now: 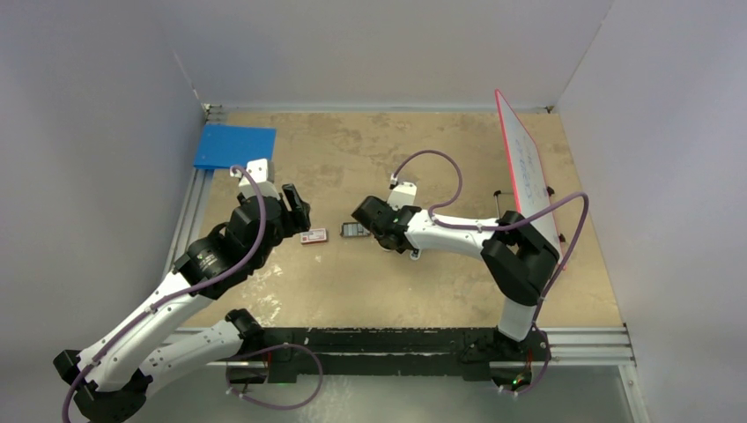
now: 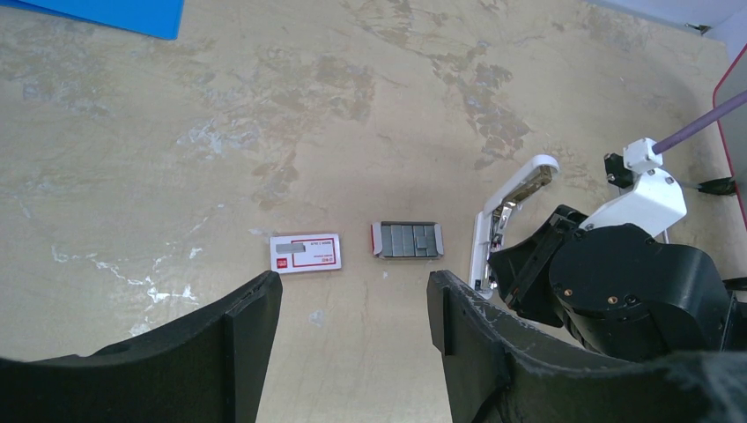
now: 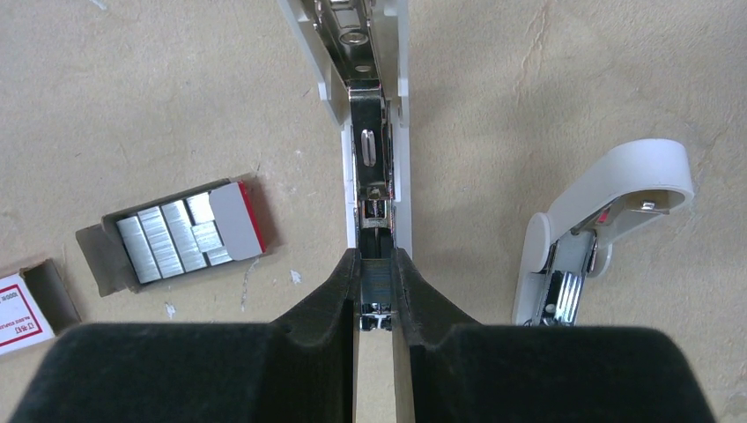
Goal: Load the staples into the stapler
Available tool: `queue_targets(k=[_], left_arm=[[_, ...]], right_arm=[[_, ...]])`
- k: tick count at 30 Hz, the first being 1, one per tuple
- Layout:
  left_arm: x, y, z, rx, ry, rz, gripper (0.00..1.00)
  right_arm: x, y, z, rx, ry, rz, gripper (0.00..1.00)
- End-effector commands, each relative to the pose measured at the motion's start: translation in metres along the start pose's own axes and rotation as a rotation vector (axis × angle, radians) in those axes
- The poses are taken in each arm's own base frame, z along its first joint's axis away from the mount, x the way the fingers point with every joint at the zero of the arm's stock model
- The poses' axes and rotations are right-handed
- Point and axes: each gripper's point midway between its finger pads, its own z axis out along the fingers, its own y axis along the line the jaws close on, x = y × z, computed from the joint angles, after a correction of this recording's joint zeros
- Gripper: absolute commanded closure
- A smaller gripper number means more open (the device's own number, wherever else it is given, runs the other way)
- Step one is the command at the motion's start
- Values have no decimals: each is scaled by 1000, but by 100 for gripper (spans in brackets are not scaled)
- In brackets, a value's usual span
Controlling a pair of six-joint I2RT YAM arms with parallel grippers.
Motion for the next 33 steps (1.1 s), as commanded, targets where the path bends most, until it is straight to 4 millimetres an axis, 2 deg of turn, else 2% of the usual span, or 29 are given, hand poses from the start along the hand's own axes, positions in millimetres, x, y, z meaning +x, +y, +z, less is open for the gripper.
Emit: queue_targets(k=[1, 6, 18, 25, 33], left_arm=[[-4, -1, 1, 8, -23, 1, 39], [-4, -1, 1, 6, -23, 1, 39], [-4, -2, 2, 10, -20, 1, 38], [-3, -3, 4, 9, -16, 5, 39], [-3, -4, 3, 10, -16, -18, 39]], right_arm=[[-2, -5, 2, 26, -30, 4, 86], [-3, -3, 2, 12, -31, 3, 84], [-15, 3, -11, -30, -46, 38, 66], [-28, 11, -21, -72, -67, 59, 66], [-46, 41, -37, -226, -100, 14, 69]])
